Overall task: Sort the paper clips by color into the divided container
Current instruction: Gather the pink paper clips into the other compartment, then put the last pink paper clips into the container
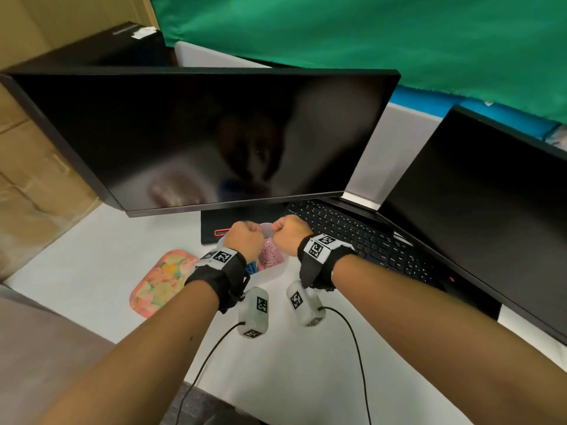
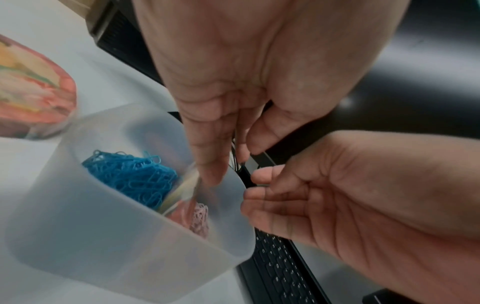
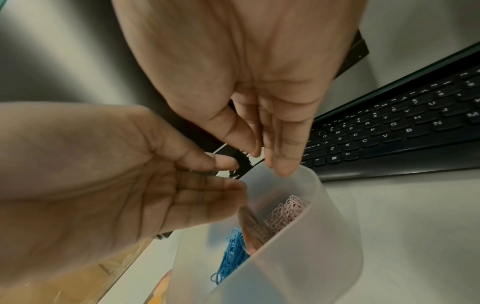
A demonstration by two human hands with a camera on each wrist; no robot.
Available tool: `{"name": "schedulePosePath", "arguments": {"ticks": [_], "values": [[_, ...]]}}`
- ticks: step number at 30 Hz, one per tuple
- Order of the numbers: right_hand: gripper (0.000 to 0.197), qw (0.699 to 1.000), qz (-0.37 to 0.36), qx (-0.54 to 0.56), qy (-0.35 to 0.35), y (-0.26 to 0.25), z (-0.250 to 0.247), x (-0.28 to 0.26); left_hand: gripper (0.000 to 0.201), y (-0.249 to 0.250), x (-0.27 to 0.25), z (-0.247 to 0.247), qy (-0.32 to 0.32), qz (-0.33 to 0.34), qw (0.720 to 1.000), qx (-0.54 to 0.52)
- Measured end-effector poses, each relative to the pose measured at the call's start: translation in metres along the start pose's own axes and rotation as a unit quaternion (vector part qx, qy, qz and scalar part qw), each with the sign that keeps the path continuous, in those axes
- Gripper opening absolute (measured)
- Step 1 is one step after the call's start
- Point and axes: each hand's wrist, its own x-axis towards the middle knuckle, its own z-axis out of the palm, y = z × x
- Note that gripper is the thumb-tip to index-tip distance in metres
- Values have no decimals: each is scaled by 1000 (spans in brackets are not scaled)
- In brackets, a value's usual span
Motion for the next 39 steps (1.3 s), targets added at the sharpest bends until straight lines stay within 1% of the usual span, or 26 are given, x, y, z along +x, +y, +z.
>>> {"name": "schedulePosePath", "arguments": {"ticks": [2, 4, 5, 6, 8, 10, 12, 14, 16, 17, 18, 19, 20, 21, 23, 24, 26, 28, 30, 31, 33, 34, 36, 37, 39], "values": [[29, 1000, -14, 14, 18, 5, 0, -1, 23, -12, 2, -15, 33, 24, 999, -3], [29, 999, -15, 25, 23, 13, -1, -1, 18, -34, 4, -36, 87, 44, 994, 52], [29, 999, -7, 32, 20, 16, -1, -1, 21, -49, 4, -48, 110, 39, 990, 82], [29, 999, 3, 36, 16, 21, -1, -2, 33, -67, 5, -59, 124, 22, 985, 120], [34, 999, 19, 30, 4, 27, 0, -3, 61, -100, 0, -77, 114, -37, 966, 230], [39, 999, 27, 32, -21, 33, 2, -4, 92, -128, -5, -84, 67, -96, 936, 333], [40, 997, 31, 55, -46, 36, 5, -5, 116, -146, -7, -84, 25, -124, 919, 375], [38, 996, 31, 63, -53, 37, 7, -7, 123, -153, -8, -82, 24, -124, 913, 387], [35, 996, 28, 66, -48, 37, 8, -7, 121, -152, -8, -84, 35, -128, 917, 377], [34, 996, 26, 69, -46, 36, 7, -7, 120, -151, -7, -86, 40, -136, 925, 352], [32, 996, 26, 71, -47, 36, 7, -7, 118, -149, -5, -89, 44, -136, 940, 310], [31, 996, 27, 74, -47, 35, 6, -7, 117, -145, -4, -91, 49, -122, 956, 261], [32, 995, 29, 79, -46, 34, 5, -7, 116, -140, -3, -93, 57, -92, 971, 215], [33, 995, 31, 84, -44, 35, 6, -7, 116, -133, -2, -94, 64, -48, 980, 181], [38, 994, 38, 94, -40, 35, 7, -6, 118, -113, -3, -90, 62, 52, 985, 152], [40, 994, 40, 98, -39, 36, 8, -5, 118, -100, -3, -86, 49, 93, 982, 154], [45, 993, 44, 107, -34, 39, 10, -3, 119, -76, -2, -75, 9, 150, 971, 188], [51, 990, 52, 126, -23, 40, 10, -3, 119, -55, 1, -61, -22, 195, 942, 271], [56, 988, 57, 145, -10, 41, 10, -2, 117, -41, 4, -46, -50, 216, 905, 363], [54, 987, 59, 152, -8, 42, 9, -2, 115, -38, 5, -39, -62, 218, 890, 397], [42, 985, 61, 161, -13, 41, 8, -4, 112, -34, 7, -30, -75, 215, 870, 436], [36, 986, 56, 157, -15, 41, 8, -4, 111, -33, 7, -27, -77, 215, 864, 449], [23, 990, 38, 132, -18, 42, 7, -5, 110, -32, 8, -24, -77, 216, 859, 459], [21, 992, 32, 121, -16, 43, 8, -5, 110, -30, 9, -23, -80, 213, 859, 458], [24, 994, 31, 108, -11, 45, 9, -5, 110, -27, 10, -23, -91, 201, 863, 454]]}}
